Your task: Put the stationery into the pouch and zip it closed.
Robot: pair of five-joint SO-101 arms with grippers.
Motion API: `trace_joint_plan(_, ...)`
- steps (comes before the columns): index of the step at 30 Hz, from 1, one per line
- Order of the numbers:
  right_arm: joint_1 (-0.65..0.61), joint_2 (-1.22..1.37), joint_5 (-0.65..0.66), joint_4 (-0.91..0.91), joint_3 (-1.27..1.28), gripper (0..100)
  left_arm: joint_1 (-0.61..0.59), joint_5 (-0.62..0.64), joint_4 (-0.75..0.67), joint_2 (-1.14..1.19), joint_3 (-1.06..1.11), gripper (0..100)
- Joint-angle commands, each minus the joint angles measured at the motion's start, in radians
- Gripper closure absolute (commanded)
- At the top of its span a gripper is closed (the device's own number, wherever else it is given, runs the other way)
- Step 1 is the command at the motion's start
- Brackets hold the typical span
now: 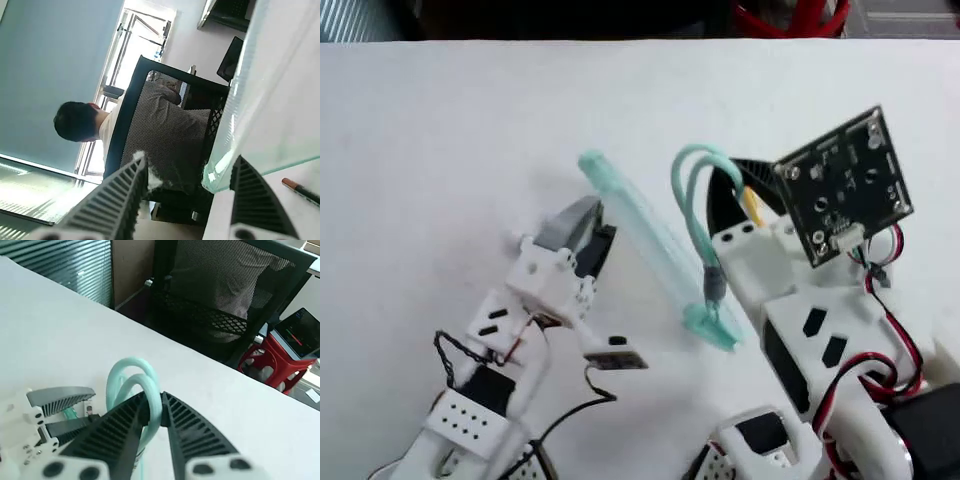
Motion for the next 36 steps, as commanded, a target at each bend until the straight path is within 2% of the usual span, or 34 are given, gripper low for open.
trace_joint_plan(1, 0.088, -0.059, 0.035, -0.012, 0.115, 97.9, -0.03, -0.069, -0.026, -0.021, -0.011, 73)
trace_joint_plan(5, 0.162, -0.104, 0.037, -0.059, 0.267, 97.9, -0.091, 0.044, -0.012, -0.068, -0.025, 73)
trace_joint_plan(7, 0.179, -0.117, 0.034, -0.097, 0.356, 97.9, -0.119, 0.141, 0.066, -0.111, -0.052, 73)
trace_joint_plan(9, 0.188, -0.134, 0.031, -0.134, 0.437, 97.9, -0.151, 0.249, 0.282, -0.156, -0.132, 73)
trace_joint_plan(12, 0.196, -0.16, 0.029, -0.176, 0.535, 97.9, -0.173, 0.39, 0.776, -0.185, -0.373, 73)
trace_joint_plan(15, 0.197, -0.185, 0.029, -0.203, 0.603, 97.9, -0.111, 0.499, 1.169, -0.153, -0.628, 73)
trace_joint_plan(17, 0.196, -0.205, 0.028, -0.206, 0.62, 97.9, -0.05, 0.62, 1.35, -0.113, -0.776, 73)
trace_joint_plan(19, 0.193, -0.219, -0.008, -0.214, 0.618, 97.9, 0.022, 0.755, 1.475, -0.044, -0.902, 73)
trace_joint_plan(23, 0.191, -0.214, -0.114, -0.269, 0.621, 97.9, 0.117, 0.919, 1.6, 0.254, -1.092, 73)
trace_joint_plan(25, 0.189, -0.196, -0.135, -0.283, 0.618, 97.9, 0.148, 0.913, 1.649, 0.458, -1.178, 73)
trace_joint_plan(29, 0.191, -0.173, -0.14, -0.318, 0.56, 97.8, 0.24, 0.712, 1.688, 0.743, -1.318, 73)
trace_joint_plan(32, 0.193, -0.166, -0.138, -0.318, 0.463, 97.8, 0.349, 0.661, 1.659, 0.737, -1.323, 72)
trace_joint_plan(36, 0.205, -0.117, -0.132, -0.303, 0.399, 97.8, 0.424, 0.454, 1.64, 0.65, -1.287, 67)
